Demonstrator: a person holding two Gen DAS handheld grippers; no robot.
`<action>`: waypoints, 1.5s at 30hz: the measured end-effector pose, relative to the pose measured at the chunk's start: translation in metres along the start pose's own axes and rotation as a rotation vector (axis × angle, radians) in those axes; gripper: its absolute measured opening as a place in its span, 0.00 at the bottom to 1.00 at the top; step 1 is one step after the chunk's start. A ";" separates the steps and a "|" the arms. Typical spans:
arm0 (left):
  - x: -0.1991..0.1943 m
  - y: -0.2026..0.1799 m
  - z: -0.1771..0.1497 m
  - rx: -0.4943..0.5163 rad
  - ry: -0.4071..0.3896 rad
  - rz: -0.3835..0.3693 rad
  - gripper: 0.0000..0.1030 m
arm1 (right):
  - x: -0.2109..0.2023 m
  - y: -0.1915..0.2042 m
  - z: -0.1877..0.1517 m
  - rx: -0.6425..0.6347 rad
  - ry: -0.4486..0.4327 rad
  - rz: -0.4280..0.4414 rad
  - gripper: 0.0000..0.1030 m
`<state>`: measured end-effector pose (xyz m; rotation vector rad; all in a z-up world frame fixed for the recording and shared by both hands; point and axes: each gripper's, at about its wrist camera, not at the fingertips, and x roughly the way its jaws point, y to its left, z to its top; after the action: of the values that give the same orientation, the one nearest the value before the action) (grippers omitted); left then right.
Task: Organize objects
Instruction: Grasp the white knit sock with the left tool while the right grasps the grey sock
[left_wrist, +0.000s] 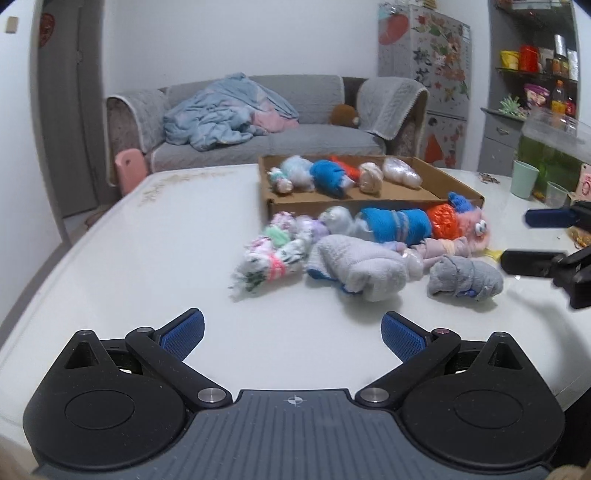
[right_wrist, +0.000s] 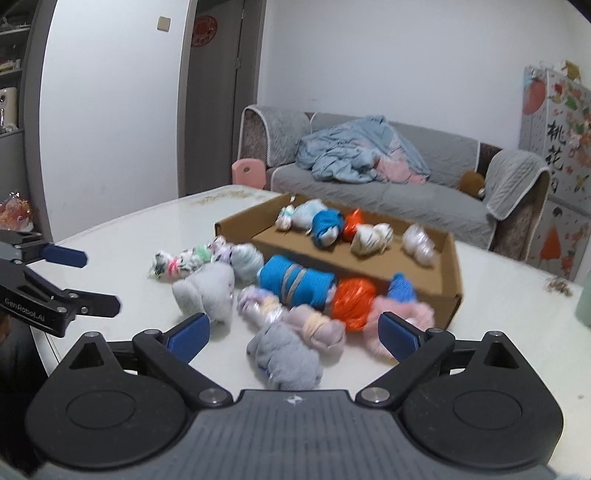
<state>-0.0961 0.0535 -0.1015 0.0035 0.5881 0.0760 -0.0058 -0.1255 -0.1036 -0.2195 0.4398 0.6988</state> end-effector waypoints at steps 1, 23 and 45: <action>0.003 -0.003 0.000 0.007 0.001 -0.001 0.99 | 0.004 0.000 -0.003 0.002 0.008 0.002 0.93; 0.070 -0.053 0.039 0.048 0.040 -0.002 0.99 | 0.028 0.000 -0.034 0.012 0.072 0.012 0.85; 0.075 -0.052 0.029 0.070 0.045 -0.016 0.60 | 0.022 0.005 -0.036 0.016 0.122 0.027 0.39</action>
<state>-0.0141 0.0081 -0.1208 0.0651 0.6350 0.0397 -0.0053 -0.1217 -0.1453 -0.2420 0.5653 0.7105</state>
